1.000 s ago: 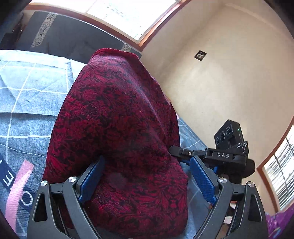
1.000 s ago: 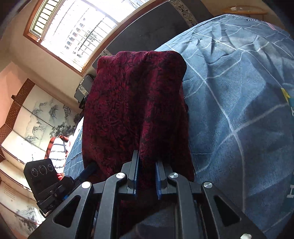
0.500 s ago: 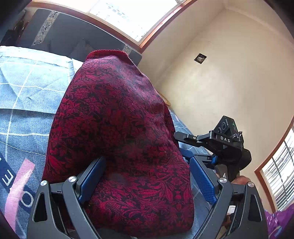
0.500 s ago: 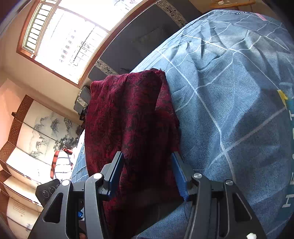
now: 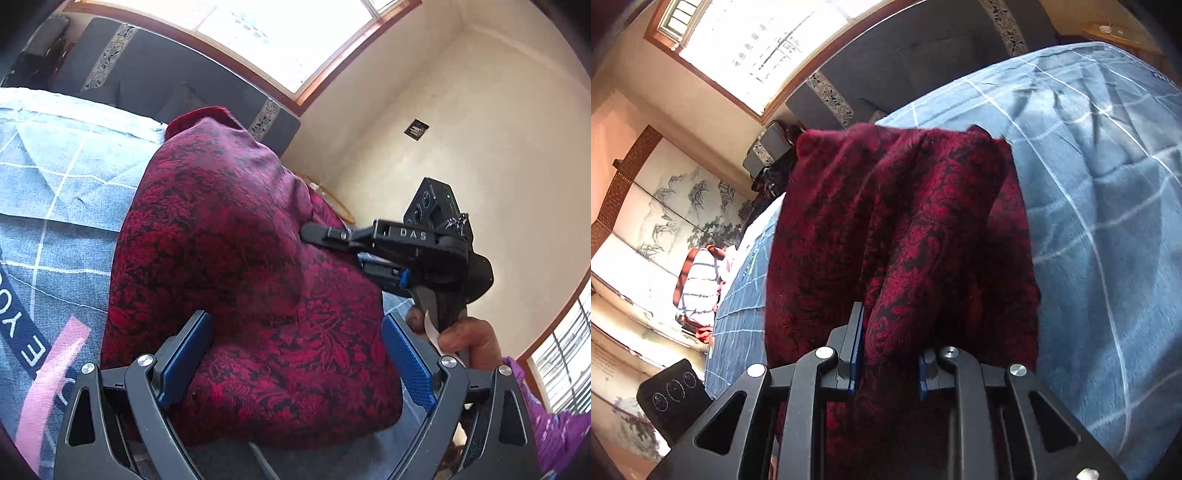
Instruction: Fold small clothes
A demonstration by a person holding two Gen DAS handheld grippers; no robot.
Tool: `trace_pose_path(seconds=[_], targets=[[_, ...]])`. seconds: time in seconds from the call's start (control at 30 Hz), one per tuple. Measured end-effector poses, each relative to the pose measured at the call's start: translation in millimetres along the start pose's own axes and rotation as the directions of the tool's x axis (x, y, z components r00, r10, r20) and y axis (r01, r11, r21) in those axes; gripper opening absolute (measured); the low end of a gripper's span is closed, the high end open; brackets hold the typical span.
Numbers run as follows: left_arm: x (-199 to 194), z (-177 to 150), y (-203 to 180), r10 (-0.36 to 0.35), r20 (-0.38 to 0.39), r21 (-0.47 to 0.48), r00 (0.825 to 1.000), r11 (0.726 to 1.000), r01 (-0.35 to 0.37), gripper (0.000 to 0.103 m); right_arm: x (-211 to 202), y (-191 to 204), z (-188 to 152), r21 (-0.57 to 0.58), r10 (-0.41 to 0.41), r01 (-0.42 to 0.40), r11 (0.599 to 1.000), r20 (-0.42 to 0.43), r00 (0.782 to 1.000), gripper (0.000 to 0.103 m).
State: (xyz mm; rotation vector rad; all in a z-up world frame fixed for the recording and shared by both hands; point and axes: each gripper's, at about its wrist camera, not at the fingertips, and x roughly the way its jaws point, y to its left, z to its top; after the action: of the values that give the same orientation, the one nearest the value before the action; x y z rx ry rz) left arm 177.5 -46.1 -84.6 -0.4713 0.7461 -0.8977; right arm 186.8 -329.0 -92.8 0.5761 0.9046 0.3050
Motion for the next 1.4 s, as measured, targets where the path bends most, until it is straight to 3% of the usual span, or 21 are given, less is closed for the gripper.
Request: trace_pose_path(seconds=[0.13, 0.27, 0.5, 0.6, 0.73, 0.8, 0.9, 0.97, 1.03, 1.1, 1.17, 1.2, 1.3, 1.4], targets=[[-16, 19, 9, -0.044, 0.085, -0.135, 0.995, 0.989, 0.055, 0.093, -11, 29, 49, -0.121, 0.151, -0.140, 0.983, 0.086, 0.985, 0.019], [-10, 31, 18, -0.048, 0.097, -0.182, 0.994, 0.981, 0.065, 0.093, -13, 18, 83, -0.139, 0.157, -0.141, 0.980, 0.113, 0.981, 0.018], [17, 27, 31, -0.009, 0.037, -0.168, 0.999, 0.986, 0.015, 0.093, 7, -68, 58, 0.013, 0.162, -0.164, 0.986, 0.111, 0.981, 0.018], [21, 23, 26, 0.021, 0.036, -0.120, 0.999, 0.993, -0.016, 0.094, 15, -81, 53, 0.040, 0.196, -0.201, 0.979, 0.115, 0.974, 0.019], [24, 16, 27, 0.038, 0.043, -0.107, 0.998, 0.994, -0.034, 0.095, 11, -83, 55, 0.088, 0.253, -0.263, 0.961, 0.112, 0.961, 0.037], [24, 14, 28, 0.037, 0.054, -0.105, 0.998, 0.994, -0.031, 0.095, -1, -80, 53, 0.085, 0.229, -0.240, 0.967, 0.118, 0.966, 0.041], [27, 12, 24, 0.038, 0.071, -0.090, 0.997, 0.995, -0.031, 0.095, -25, -67, 40, 0.044, 0.192, -0.199, 0.979, 0.130, 0.973, 0.061], [27, 8, 22, 0.044, 0.080, -0.070, 0.996, 0.997, -0.038, 0.096, -35, -56, 26, 0.001, 0.167, -0.169, 0.986, 0.129, 0.977, 0.063], [29, 7, 19, 0.050, 0.082, -0.055, 0.995, 0.997, -0.046, 0.096, -34, -49, 18, -0.032, 0.065, -0.062, 0.998, 0.106, 0.992, 0.063], [29, 7, 20, 0.041, 0.086, -0.057, 0.995, 0.998, -0.036, 0.097, -25, -45, 15, -0.057, 0.015, -0.011, 0.998, 0.070, 0.997, 0.058], [26, 7, 24, 0.017, 0.093, -0.073, 0.996, 0.997, -0.010, 0.097, -18, -56, 15, -0.031, 0.014, -0.012, 0.999, 0.052, 0.999, 0.028], [24, 6, 26, 0.005, 0.098, -0.086, 0.995, 0.996, 0.004, 0.097, -17, -58, 15, -0.012, 0.029, -0.028, 1.000, 0.052, 0.998, 0.019], [21, 6, 30, -0.021, 0.111, -0.107, 0.994, 0.994, 0.033, 0.097, -31, -60, 6, -0.006, 0.056, -0.056, 0.998, 0.129, 0.990, 0.016], [25, 8, 23, -0.010, 0.096, -0.075, 0.995, 0.997, 0.018, 0.097, -29, -83, -5, 0.070, 0.081, -0.092, 0.993, 0.146, 0.986, 0.016]])
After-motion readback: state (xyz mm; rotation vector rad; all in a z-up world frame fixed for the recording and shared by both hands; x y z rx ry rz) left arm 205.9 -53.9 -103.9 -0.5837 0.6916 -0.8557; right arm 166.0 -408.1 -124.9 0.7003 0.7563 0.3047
